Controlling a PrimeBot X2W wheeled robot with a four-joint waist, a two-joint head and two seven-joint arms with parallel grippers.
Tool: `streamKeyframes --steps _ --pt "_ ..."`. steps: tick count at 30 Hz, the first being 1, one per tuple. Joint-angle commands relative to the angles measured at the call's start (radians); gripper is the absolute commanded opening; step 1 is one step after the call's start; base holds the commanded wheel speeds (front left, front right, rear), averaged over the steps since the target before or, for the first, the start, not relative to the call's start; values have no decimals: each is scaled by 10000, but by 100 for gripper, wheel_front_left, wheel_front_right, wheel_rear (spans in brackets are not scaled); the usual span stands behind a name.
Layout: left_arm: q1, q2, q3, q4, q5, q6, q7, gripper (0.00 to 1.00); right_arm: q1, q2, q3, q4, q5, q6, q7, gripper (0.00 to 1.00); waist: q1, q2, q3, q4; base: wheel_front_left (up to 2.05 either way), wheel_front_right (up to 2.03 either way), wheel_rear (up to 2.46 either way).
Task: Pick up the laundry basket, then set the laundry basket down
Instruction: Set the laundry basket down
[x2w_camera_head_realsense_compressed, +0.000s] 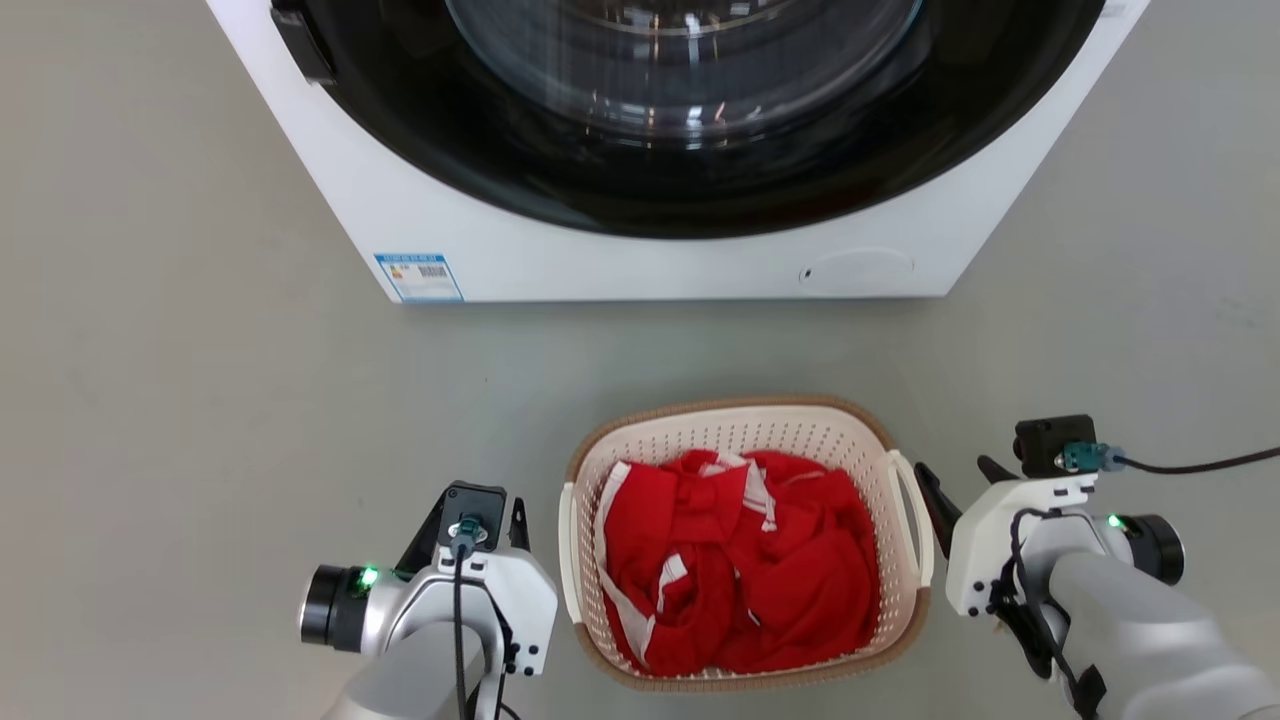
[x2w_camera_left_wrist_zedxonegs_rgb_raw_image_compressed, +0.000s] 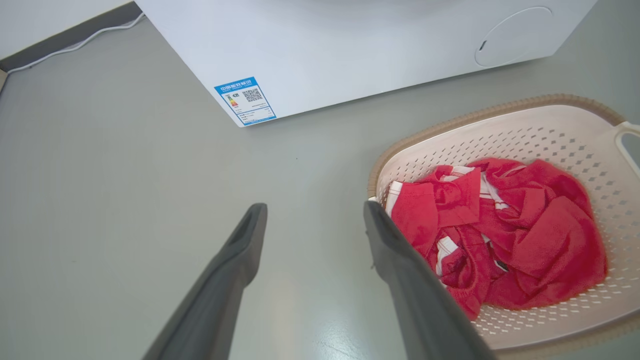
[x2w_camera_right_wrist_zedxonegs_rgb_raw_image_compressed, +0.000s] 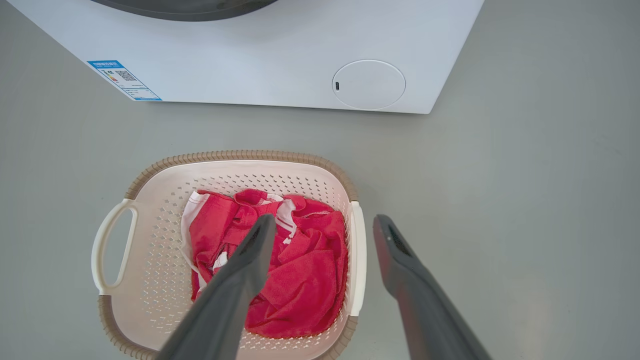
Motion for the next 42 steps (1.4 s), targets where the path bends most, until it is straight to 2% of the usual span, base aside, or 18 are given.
streamKeyframes --steps 1,4,9,14,19,20,26,28,29,42 --pt "98 118 232 34 -76 -86 -141 100 409 -5 18 90 142 -11 -130 100 0 -1 -362 2 0 0 0" --pt "210 118 468 70 -78 -150 -161 100 530 67 2 183 172 -11 -196 100 0 -1 -671 0 0 0 0" --pt "531 118 1558 -124 534 -174 -167 100 655 174 -72 247 227 -11 -452 100 0 -1 -1169 -26 0 0 0" --pt "940 197 2887 -636 1458 -172 -168 100 716 104 -303 108 293 -11 -749 100 0 -1 -1474 -34 0 0 0" --pt "1593 517 4401 -1619 2775 -102 -169 100 597 -98 -698 -272 100 -11 -885 100 0 -1 -1716 -103 0 0 0" --pt "1593 517 4401 -1619 2775 -102 -169 100 597 -98 -698 -272 100 -11 -885 100 0 -1 -1716 -103 0 0 0" --pt "2560 709 6141 -2920 4251 -129 -169 100 517 -568 -2187 -1229 -1282 -11 -893 100 0 -1 -1986 -194 0 0 0" --pt "2915 739 6712 -3383 4706 -192 -169 100 717 -689 -2847 -1650 -1878 -11 -894 100 0 -1 -2049 -215 0 0 0" --pt "3275 735 7254 -3851 5145 -288 -169 100 991 -810 -3549 -2204 -2509 -11 -895 100 0 -1 -2104 -219 0 0 0" --pt "5140 375 9615 -6263 7376 -853 -170 100 3158 -1215 -7078 -5019 -5682 -11 -896 100 0 -1 -2300 -226 0 0 0"
